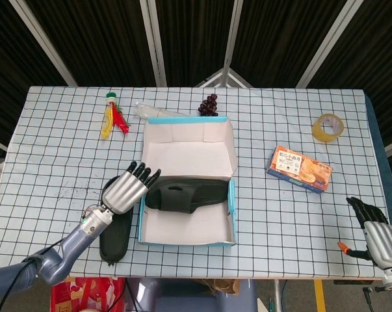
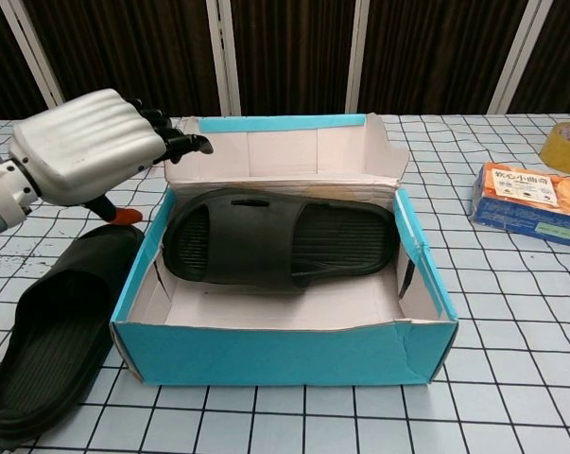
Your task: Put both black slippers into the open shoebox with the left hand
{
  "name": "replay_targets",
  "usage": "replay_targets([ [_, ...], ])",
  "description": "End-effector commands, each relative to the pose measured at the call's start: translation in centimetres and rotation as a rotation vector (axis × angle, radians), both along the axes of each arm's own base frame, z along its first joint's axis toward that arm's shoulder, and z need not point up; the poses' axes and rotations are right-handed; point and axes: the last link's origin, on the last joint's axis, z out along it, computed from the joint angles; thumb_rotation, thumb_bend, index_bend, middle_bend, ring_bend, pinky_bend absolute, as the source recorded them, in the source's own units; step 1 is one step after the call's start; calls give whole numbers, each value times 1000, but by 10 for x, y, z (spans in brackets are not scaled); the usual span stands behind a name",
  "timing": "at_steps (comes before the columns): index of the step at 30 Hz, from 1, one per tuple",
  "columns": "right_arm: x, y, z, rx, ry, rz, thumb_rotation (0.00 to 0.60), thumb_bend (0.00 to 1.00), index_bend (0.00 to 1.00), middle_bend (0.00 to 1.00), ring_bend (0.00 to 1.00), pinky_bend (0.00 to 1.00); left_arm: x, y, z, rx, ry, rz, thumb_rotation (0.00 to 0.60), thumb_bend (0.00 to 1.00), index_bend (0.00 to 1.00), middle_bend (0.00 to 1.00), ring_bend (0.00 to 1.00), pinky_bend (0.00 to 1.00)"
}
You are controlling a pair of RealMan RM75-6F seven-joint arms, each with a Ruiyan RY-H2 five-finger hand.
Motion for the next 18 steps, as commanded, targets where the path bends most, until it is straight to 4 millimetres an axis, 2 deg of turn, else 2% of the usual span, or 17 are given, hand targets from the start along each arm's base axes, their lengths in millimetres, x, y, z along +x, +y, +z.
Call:
replay_targets([
  [1,0,0,0,2,0,2,600,221,13,75,95,72,0,-10,17,26,-61,-12,600,155,175,332,287,361],
  [4,1,0,-1,3,-1,3,600,221,13,75,95,72,0,-24,42,61,-177,-8,600,155,173,326,287,361],
  [5,2,1,0,-1,-3,7,600,221,13,75,95,72,-7,-42,67,79,-311,53,600,154,173,323,287,361],
  [7,2,1,0,-4,-2,10,600,222,13,75,95,72,-16,-58,80,52,-379,137,600,151,170,314,287,359],
  [11,3,2,-1,3,1,11,600,221,13,75,95,72,-31,-80,89,-72,-449,354,600,135,114,258,270,344],
  [13,3,2,-1,4,0,12,600,221,14,75,95,72,-37,-87,90,-158,-447,487,600,125,67,205,225,312],
  [15,3,2,0,-1,-1,10,600,220,13,75,95,72,-37,-86,95,-216,-437,565,600,118,38,181,199,291],
  [18,2,1,0,-4,-1,7,600,221,13,75,95,72,-38,-76,106,-210,-386,605,594,114,29,172,186,288],
])
